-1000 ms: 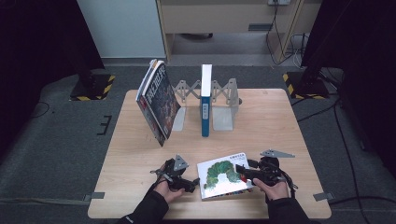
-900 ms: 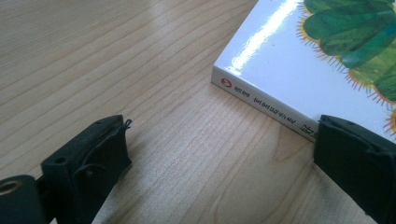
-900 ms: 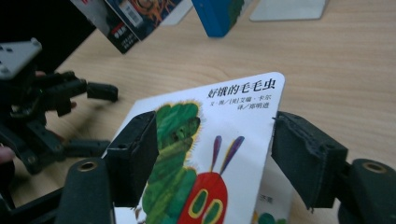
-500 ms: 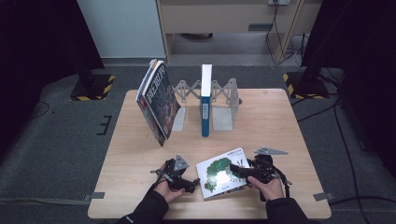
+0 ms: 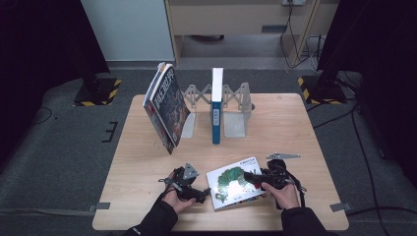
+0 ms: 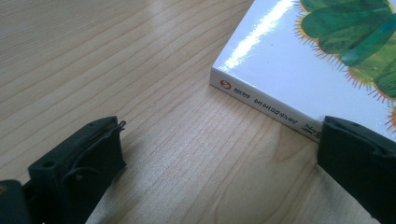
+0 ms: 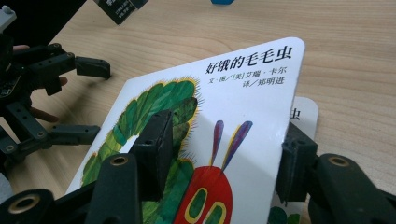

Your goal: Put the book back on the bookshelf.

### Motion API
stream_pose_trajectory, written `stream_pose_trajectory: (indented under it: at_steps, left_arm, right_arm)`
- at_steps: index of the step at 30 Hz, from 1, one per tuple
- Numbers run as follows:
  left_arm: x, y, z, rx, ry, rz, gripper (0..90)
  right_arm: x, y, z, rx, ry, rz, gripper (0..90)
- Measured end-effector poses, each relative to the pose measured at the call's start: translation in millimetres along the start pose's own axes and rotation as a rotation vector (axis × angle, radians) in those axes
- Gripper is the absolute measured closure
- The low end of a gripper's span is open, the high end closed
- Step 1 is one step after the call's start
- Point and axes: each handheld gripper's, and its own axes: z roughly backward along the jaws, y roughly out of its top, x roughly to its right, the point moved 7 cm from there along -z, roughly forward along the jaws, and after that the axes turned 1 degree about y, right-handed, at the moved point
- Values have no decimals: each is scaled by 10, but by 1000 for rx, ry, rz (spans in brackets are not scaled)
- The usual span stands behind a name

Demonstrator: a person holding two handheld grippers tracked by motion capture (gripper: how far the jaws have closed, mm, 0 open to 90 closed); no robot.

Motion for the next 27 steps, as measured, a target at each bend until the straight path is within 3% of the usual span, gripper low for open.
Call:
stream_pose_trajectory:
  at_steps: [5, 7, 11, 12, 14, 18, 27]
  left_arm:
    - [-1, 5, 7, -5, -9, -5, 4]
    - [6, 21, 32, -9, -31, 18, 46]
    - [46, 64, 76, 5, -96, 107, 121]
    - [46, 64, 76, 5, -96, 107, 124]
    - [89, 127, 114, 54, -145, 151, 141]
    - [136, 178, 136, 94, -185, 181, 156]
    - [241, 190, 89, 96, -244, 211, 159]
  right_arm:
    - [7, 7, 28, -2, 22, -28, 532]
    - [7, 18, 50, 3, 35, -42, 561]
    - [12, 30, 68, 5, 51, -47, 587]
    - [11, 32, 70, 5, 53, -46, 592]
    - [0, 39, 85, 6, 62, -54, 609]
    - [-1, 50, 103, 8, 78, -62, 640]
    - [-62, 120, 179, 68, 168, -95, 763]
